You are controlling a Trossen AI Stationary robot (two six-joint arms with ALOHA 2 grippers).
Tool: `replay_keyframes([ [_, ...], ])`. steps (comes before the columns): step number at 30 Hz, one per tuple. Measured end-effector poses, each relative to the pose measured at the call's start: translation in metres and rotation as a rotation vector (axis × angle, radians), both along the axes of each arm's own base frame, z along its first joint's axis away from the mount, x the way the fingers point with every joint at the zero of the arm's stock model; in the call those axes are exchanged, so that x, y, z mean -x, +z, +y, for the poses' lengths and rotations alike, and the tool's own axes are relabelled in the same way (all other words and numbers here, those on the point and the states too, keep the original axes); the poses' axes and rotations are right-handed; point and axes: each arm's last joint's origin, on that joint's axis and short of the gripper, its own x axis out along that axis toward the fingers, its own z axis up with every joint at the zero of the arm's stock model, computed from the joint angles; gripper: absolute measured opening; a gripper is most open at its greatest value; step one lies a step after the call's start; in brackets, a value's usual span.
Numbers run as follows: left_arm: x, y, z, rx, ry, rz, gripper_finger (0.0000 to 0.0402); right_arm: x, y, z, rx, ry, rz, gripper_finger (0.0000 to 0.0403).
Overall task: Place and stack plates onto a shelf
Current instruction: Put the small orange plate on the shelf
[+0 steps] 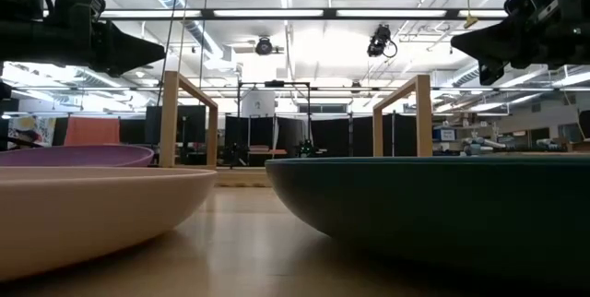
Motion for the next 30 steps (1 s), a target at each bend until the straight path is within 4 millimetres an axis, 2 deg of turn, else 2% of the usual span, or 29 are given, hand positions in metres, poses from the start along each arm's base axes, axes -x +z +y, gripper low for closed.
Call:
replay_keyframes([
  [4,0.000,0.000,0.000,0.000,0.000,0.000,0.0137,0.000,0.002,0.000,-0.067,0.005,-0.029,0.0036],
  [8,0.000,0.000,0.000,0.000,0.000,0.000,0.0137,0.001,0.006,0.000,-0.106,0.013,-0.074,0.0075],
  [18,0.000,0.000,0.000,0.000,0.000,0.000,0.0137,0.004,0.022,0.001,-0.087,0.023,-0.195,0.0172],
  [25,0.000,0.000,0.000,0.000,0.000,0.000,0.0137,0.013,0.058,0.003,-0.064,0.053,-0.269,0.0198],
  [30,0.000,0.000,0.000,0.000,0.000,0.000,0.0137,0.021,0.089,0.004,-0.079,-0.002,-0.115,0.0200],
])
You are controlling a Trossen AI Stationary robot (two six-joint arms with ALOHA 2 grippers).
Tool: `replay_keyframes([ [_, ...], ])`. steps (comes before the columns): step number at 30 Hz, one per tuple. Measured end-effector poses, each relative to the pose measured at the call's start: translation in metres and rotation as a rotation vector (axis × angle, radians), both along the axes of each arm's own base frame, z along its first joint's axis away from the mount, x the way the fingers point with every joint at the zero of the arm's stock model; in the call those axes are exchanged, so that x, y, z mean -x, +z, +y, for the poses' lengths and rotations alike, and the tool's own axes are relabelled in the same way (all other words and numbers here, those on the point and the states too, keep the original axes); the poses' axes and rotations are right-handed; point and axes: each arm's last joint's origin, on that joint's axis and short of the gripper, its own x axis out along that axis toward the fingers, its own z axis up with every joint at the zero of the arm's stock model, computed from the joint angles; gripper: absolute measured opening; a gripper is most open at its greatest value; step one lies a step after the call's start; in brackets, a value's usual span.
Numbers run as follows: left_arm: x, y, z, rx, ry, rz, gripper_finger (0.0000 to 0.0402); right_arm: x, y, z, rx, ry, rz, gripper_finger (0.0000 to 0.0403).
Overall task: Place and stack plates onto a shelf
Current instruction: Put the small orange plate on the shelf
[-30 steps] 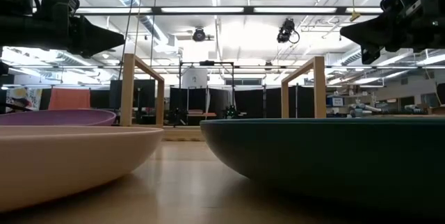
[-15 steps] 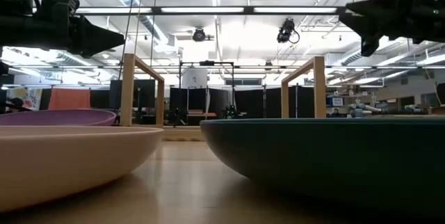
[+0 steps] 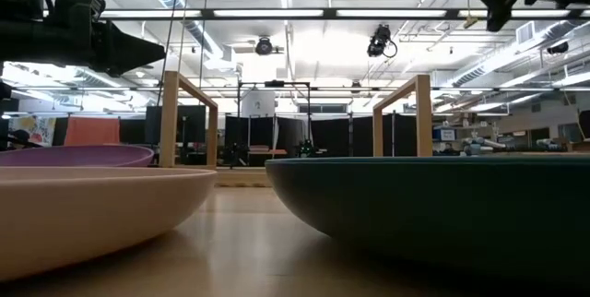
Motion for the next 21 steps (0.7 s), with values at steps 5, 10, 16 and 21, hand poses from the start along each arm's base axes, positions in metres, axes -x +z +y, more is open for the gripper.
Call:
replay_keyframes([
  [5,0.000,0.000,0.000,0.000,0.000,0.000,0.0137,0.008,0.022,-0.004,-0.065,-0.190,0.308,0.0200],
  [10,0.000,0.000,0.000,0.000,0.000,0.000,0.0137,0.005,0.028,-0.007,-0.132,-0.280,0.602,0.0199],
  [16,0.000,0.000,0.000,0.000,0.000,0.000,0.0137,-0.013,0.015,-0.011,-0.164,-0.287,0.873,0.0199],
  [21,0.000,0.000,0.000,0.000,0.000,0.000,0.0137,-0.026,0.001,-0.013,-0.177,-0.291,1.059,0.0199],
])
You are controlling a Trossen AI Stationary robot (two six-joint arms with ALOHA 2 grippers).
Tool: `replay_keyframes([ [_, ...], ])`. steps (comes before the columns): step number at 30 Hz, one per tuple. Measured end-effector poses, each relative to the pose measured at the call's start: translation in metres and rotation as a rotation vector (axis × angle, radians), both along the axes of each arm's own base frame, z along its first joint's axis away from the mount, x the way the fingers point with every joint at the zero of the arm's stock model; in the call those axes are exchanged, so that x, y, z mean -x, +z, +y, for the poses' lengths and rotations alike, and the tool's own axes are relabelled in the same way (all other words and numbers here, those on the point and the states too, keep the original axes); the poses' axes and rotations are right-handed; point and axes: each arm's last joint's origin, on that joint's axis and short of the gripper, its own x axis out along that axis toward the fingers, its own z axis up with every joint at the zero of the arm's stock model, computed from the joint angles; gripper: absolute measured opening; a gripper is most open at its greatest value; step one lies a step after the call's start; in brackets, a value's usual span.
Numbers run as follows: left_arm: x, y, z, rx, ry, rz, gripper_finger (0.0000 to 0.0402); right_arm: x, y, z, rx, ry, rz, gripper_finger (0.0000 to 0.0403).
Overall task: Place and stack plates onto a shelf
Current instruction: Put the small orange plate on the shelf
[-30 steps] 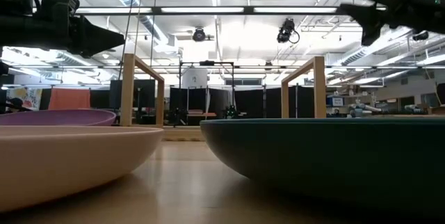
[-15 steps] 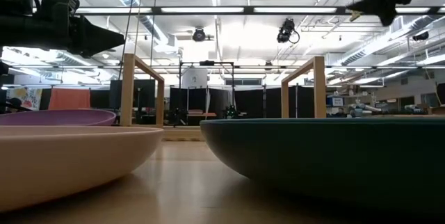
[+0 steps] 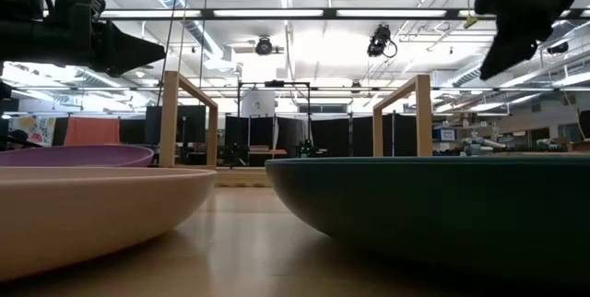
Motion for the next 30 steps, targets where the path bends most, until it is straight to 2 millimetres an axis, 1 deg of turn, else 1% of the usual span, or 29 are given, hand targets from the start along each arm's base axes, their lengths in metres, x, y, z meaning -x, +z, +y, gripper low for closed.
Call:
replay_keyframes([
  [5,0.000,0.000,0.000,0.000,0.000,0.000,0.0137,-0.015,-0.009,-0.003,-0.043,0.013,0.081,0.0199],
  [13,0.000,0.000,0.000,0.000,0.000,0.000,0.0137,-0.031,-0.024,-0.015,-0.119,0.012,0.208,0.0199],
  [22,0.000,0.000,0.000,0.000,0.000,0.000,0.0137,-0.040,-0.042,-0.029,-0.206,0.018,0.358,0.0199],
  [30,0.000,0.000,0.000,0.000,0.000,0.000,0.0137,-0.045,-0.055,-0.035,-0.279,0.028,0.457,0.0199],
])
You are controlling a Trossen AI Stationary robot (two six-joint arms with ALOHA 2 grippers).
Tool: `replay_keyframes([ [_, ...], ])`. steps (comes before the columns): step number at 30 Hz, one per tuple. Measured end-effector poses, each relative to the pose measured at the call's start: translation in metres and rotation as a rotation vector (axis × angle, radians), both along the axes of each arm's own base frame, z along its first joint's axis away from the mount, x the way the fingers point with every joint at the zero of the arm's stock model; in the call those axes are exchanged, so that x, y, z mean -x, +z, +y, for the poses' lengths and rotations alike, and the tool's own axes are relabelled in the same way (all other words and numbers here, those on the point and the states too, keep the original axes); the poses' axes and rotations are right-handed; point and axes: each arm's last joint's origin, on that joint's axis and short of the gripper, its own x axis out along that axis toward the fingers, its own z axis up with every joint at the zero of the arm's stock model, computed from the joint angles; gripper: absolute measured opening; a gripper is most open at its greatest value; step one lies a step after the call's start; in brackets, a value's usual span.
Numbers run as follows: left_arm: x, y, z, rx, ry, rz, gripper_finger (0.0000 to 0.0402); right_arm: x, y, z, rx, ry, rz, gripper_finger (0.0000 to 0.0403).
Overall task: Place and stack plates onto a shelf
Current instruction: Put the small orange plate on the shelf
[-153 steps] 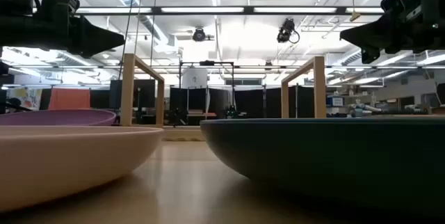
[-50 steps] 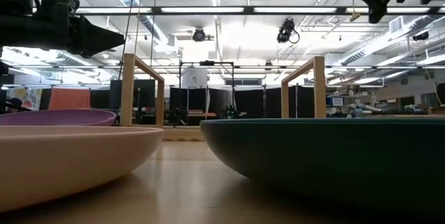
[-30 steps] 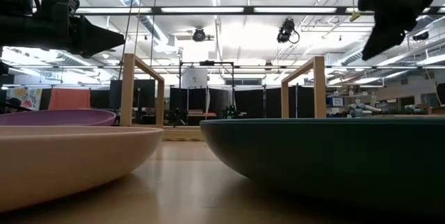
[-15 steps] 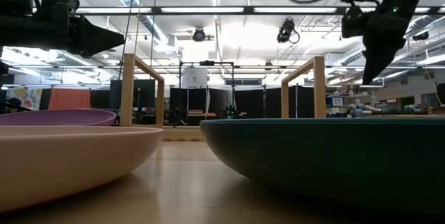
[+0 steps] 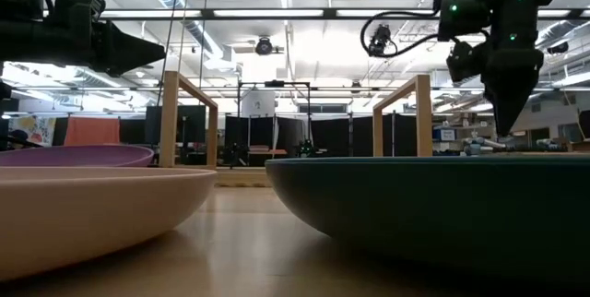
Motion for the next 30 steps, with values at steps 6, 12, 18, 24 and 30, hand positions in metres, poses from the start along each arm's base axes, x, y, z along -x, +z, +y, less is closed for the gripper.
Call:
replay_keyframes([
  [6,0.000,0.000,0.000,0.000,0.000,0.000,0.0137,-0.004,-0.008,-0.005,-0.022,-0.019,0.052,0.0199],
  [12,0.000,0.000,0.000,0.000,0.000,0.000,0.0137,-0.009,-0.017,-0.009,-0.045,-0.030,0.105,0.0199],
  [18,0.000,0.000,0.000,0.000,0.000,0.000,0.0137,-0.013,-0.025,-0.011,-0.066,-0.029,0.153,0.0199],
  [24,0.000,0.000,0.000,0.000,0.000,0.000,0.0137,-0.017,-0.034,-0.013,-0.087,-0.028,0.199,0.0199],
  [30,0.000,0.000,0.000,0.000,0.000,0.000,0.0137,-0.020,-0.042,-0.014,-0.108,-0.028,0.246,0.0195],
])
